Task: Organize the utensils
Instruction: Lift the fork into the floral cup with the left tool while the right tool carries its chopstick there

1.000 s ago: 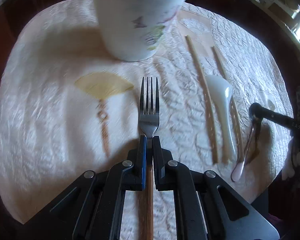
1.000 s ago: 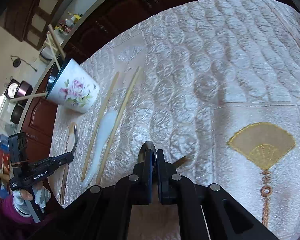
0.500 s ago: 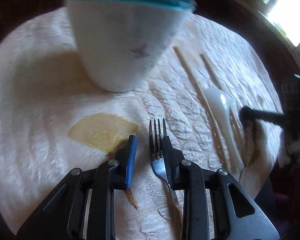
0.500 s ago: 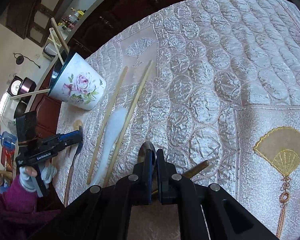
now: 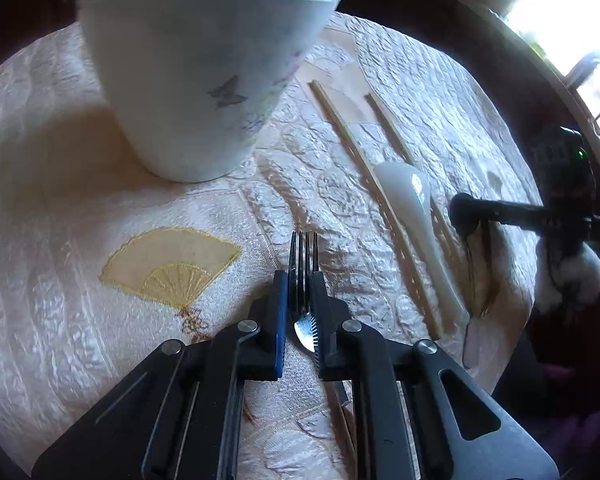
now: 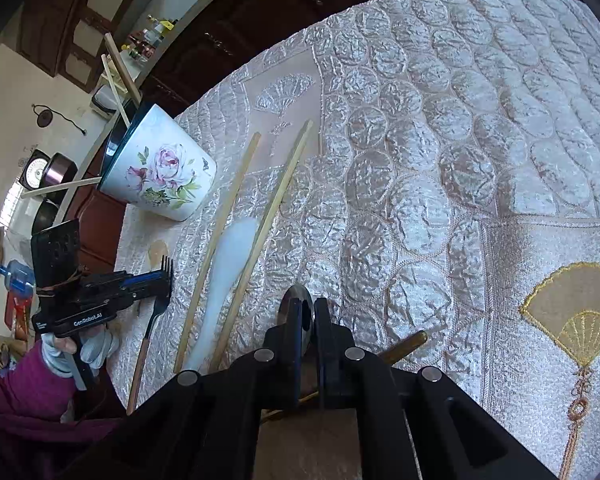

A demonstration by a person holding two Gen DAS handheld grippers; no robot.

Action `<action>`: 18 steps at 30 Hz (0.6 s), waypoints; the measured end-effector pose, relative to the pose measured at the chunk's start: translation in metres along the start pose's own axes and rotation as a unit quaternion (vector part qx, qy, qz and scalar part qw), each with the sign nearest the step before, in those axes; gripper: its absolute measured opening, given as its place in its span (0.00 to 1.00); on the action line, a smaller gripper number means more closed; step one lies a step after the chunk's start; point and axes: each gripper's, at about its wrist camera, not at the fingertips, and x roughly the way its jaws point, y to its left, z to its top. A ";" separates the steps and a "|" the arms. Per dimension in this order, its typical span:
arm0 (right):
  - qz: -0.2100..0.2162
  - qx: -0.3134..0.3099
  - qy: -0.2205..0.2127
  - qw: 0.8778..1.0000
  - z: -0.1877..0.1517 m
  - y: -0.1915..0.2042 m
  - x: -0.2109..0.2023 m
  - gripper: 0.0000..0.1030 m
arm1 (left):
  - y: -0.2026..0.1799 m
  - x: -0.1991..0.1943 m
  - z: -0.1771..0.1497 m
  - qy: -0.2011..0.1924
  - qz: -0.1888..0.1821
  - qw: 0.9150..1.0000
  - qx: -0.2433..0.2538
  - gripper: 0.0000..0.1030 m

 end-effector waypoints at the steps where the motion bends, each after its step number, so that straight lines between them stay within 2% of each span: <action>1: -0.006 0.001 -0.002 1.000 0.001 0.002 -0.001 0.04 | -0.001 -0.002 -0.001 -0.006 0.006 1.000 -0.003 0.07; 6: -0.029 -0.023 -0.031 0.999 0.005 0.021 -0.017 0.03 | 0.005 -0.025 -0.010 -0.040 0.017 0.998 -0.043 0.01; 13: -0.016 -0.045 -0.078 0.996 0.023 0.046 -0.054 0.03 | 0.026 -0.068 -0.022 -0.092 0.022 0.990 -0.100 0.01; 18: -0.005 -0.061 -0.105 0.993 0.036 0.066 -0.073 0.03 | 0.032 -0.103 -0.027 -0.131 0.032 0.984 -0.117 0.01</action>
